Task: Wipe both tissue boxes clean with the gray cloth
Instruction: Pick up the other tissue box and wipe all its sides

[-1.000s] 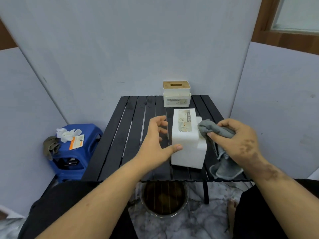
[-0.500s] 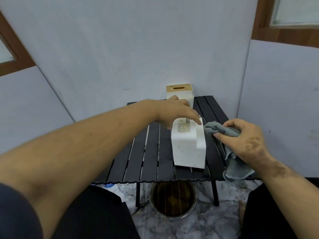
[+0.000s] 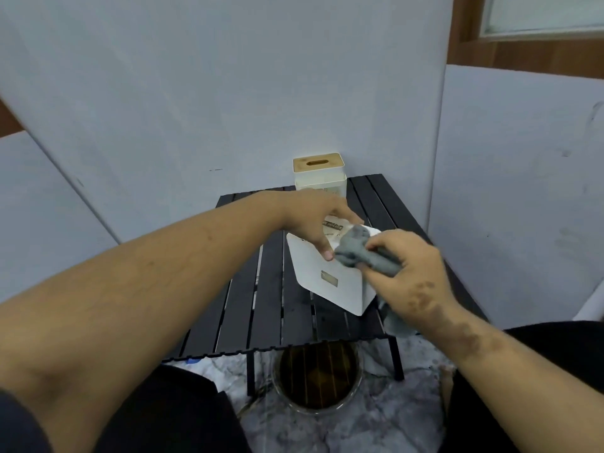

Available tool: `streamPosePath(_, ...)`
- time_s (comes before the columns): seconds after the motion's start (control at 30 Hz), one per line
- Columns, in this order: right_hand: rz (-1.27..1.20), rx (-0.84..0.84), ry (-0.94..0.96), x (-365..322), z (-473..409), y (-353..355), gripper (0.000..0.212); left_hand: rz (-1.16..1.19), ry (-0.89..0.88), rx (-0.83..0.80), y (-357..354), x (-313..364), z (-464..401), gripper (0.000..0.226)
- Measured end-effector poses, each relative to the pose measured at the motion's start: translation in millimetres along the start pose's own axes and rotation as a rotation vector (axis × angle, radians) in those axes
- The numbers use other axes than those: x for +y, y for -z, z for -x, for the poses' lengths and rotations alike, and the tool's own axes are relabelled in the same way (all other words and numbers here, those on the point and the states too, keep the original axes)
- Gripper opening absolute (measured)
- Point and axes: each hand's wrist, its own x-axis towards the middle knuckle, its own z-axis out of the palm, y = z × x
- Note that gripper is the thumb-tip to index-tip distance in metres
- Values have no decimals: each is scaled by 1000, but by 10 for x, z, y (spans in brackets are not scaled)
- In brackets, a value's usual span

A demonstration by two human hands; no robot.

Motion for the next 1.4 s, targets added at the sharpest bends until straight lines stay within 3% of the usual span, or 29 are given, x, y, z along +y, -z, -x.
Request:
streamPosePath(0.13,-75,-32,90,61,-7,-69,23,18,35,-7,14,-4,-21,86)
streamPosePath(0.23,-154,10,-87,169,-7,20,23,44,66,1,-2,-20,-18,86)
streamPosePath(0.43,-112,-147,-397,341,52,94,22,-20,104,-12,33,49,25,86)
streamPosePath(0.6,-81,-30,-539,466,15,117,21,-115,40,-52,46,288,-13,93)
streamPosePath(0.77,-108,45,-588,457,-13,59,19,-118,-21,14,16,344,-11,79)
streamPosePath(0.93,-133,78,-554,373,-97,9,20,144,76,107,105,57,307,75)
streamPosePath(1.27,-222,6,-396,120,-260,-133,17,862,320,616,-868,-141,1137,70)
streamPosePath(1.4,79,-69,-69,-48,-301,-300,21,1007,372,766,-1312,43,1188,70)
